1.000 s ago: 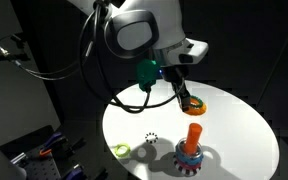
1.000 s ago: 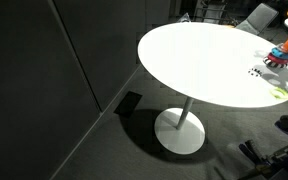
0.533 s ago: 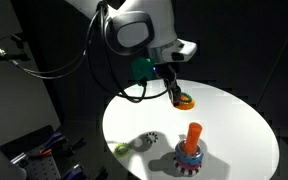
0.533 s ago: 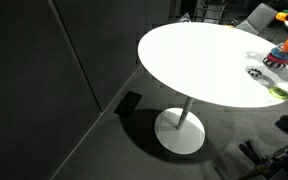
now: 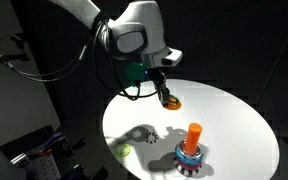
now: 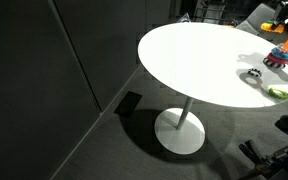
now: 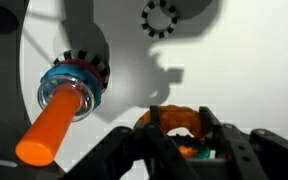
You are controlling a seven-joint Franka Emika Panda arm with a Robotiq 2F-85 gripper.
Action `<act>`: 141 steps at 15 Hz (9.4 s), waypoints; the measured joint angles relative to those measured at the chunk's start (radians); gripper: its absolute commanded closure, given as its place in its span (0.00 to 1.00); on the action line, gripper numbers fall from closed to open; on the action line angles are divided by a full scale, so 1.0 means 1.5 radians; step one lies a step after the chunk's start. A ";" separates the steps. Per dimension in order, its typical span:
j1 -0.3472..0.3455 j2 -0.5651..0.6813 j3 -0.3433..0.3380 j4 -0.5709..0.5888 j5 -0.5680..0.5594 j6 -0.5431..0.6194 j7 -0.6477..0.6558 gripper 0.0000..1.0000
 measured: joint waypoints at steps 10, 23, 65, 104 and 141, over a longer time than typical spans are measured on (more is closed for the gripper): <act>0.015 0.070 0.001 -0.017 -0.017 0.063 0.033 0.82; 0.061 0.159 -0.055 -0.016 -0.020 0.190 0.077 0.28; 0.095 0.163 -0.218 -0.029 -0.184 0.241 0.262 0.00; 0.207 0.268 -0.305 -0.042 0.033 0.345 0.191 0.42; 0.123 0.203 -0.141 -0.054 0.032 0.217 0.119 0.00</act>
